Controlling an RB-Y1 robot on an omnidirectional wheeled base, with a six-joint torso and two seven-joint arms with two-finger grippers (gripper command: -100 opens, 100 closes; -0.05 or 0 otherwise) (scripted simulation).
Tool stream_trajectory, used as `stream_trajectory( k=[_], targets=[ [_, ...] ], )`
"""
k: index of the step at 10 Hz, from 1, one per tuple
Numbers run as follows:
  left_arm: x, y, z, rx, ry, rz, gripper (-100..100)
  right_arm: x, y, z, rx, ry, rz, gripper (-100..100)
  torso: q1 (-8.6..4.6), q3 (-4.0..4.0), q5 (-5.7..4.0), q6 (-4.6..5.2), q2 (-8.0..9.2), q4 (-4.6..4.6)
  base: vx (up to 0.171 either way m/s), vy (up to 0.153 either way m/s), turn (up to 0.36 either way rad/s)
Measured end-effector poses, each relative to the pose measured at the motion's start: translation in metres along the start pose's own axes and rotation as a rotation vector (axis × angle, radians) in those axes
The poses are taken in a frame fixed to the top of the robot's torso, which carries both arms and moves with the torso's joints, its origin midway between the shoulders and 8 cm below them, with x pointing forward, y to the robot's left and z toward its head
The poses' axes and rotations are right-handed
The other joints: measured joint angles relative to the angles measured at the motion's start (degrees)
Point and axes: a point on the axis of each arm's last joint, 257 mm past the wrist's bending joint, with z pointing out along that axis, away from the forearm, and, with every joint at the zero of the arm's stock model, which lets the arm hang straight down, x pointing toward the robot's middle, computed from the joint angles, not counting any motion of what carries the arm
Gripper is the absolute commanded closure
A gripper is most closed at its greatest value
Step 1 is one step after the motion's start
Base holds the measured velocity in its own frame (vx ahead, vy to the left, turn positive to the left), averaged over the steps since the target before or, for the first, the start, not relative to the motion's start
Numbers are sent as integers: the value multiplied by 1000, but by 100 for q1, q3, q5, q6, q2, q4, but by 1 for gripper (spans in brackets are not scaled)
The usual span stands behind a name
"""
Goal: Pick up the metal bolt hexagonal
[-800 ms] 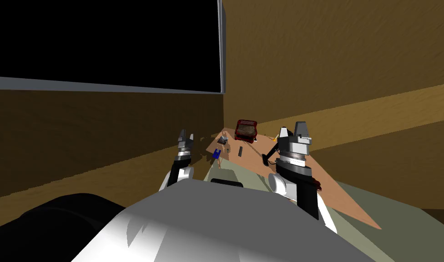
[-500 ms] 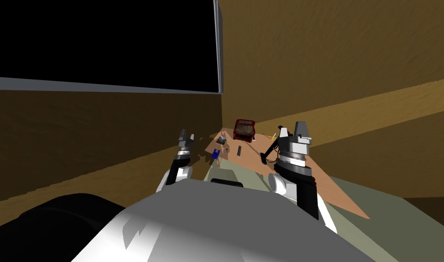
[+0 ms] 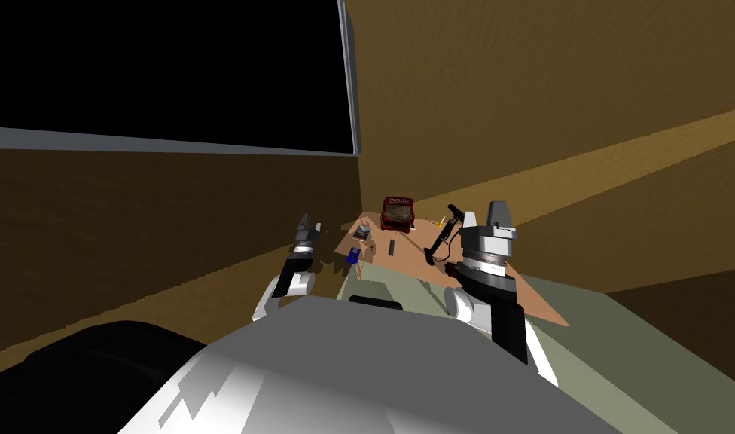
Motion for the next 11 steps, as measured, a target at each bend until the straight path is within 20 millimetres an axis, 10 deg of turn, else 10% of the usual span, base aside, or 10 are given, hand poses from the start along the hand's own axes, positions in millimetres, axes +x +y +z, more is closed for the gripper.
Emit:
stream_trajectory(
  k=[11],
  targets=[
    [-48, 58, 17, -206, -88, -16, -100, 0, 0, 0, 0, 0, 0, 0, -3, -2, -1, -2, -3, -1, -14, 16, -187]
  ],
)
